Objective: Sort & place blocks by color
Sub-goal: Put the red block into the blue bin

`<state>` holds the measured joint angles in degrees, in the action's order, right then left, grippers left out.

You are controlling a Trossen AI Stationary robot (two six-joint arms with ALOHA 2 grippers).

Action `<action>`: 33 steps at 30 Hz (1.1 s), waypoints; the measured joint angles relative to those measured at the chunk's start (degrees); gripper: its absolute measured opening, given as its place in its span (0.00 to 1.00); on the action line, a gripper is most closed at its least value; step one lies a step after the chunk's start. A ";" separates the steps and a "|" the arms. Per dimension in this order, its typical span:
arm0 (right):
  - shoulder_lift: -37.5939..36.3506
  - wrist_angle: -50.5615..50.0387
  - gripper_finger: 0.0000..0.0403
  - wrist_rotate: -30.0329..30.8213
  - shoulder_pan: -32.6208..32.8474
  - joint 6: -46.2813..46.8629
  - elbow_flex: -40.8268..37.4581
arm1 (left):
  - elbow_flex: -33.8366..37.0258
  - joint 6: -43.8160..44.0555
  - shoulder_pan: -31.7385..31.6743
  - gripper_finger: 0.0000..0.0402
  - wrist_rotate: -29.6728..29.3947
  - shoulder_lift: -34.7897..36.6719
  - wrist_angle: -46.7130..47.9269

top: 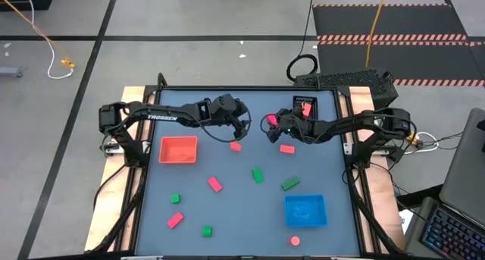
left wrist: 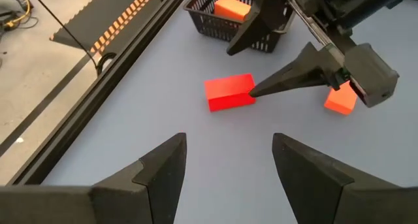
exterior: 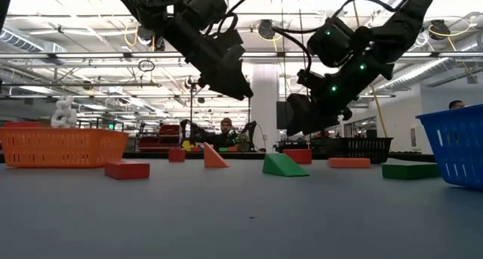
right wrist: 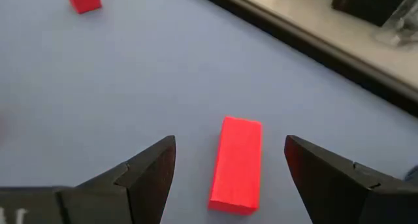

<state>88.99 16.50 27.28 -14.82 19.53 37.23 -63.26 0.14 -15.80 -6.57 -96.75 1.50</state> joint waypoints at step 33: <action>8.72 5.61 0.42 -3.51 -1.30 1.37 -0.04 | 0.00 1.44 0.59 0.57 0.24 0.00 0.15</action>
<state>97.71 22.11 23.77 -16.12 20.89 37.19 -63.26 1.58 -15.20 -6.33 -96.75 1.65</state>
